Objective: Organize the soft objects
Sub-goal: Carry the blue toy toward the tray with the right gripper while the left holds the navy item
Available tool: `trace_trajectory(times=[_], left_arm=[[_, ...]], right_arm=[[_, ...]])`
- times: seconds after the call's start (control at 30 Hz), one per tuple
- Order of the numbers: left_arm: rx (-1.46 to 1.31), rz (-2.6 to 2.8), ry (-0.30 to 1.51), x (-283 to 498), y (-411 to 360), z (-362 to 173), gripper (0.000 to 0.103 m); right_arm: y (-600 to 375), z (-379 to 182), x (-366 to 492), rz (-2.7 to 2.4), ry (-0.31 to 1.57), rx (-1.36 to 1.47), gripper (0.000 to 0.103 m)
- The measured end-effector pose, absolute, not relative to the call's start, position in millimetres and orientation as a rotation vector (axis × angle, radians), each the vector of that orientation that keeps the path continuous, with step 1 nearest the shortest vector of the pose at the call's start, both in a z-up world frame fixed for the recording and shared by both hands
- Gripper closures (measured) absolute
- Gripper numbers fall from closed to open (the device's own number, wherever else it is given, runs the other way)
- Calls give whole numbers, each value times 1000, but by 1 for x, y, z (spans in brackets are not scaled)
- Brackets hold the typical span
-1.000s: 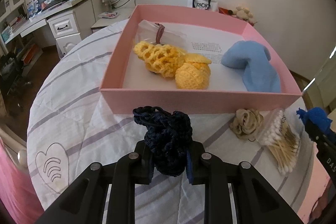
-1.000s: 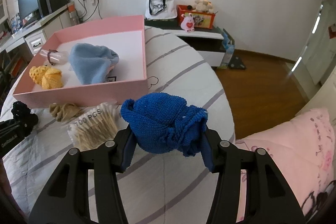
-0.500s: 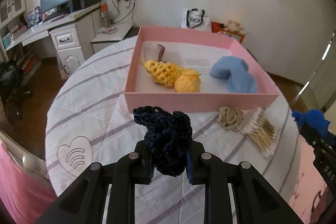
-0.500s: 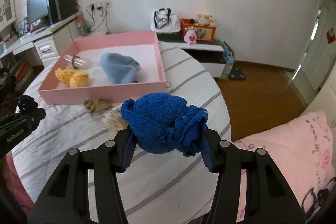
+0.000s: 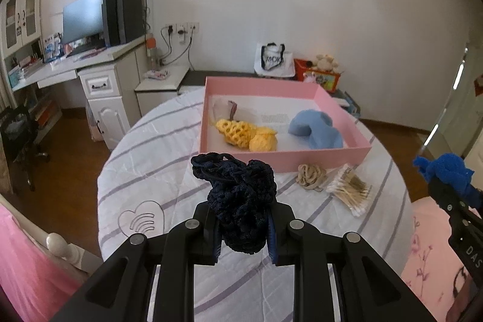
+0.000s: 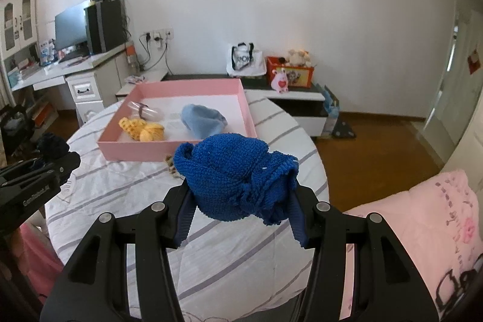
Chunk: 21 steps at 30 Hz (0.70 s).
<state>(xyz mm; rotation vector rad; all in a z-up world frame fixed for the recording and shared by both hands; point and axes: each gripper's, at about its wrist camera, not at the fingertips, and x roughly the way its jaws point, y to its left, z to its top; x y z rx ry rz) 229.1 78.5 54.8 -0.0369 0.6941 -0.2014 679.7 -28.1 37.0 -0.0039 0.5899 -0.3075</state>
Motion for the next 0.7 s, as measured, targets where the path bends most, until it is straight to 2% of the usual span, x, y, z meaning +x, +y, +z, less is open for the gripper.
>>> trace_trajectory(times=[0.7], left_arm=[[10, -180, 426, 123, 80, 122, 83]], right_arm=[[2, 100, 620, -281, 329, -54, 53]])
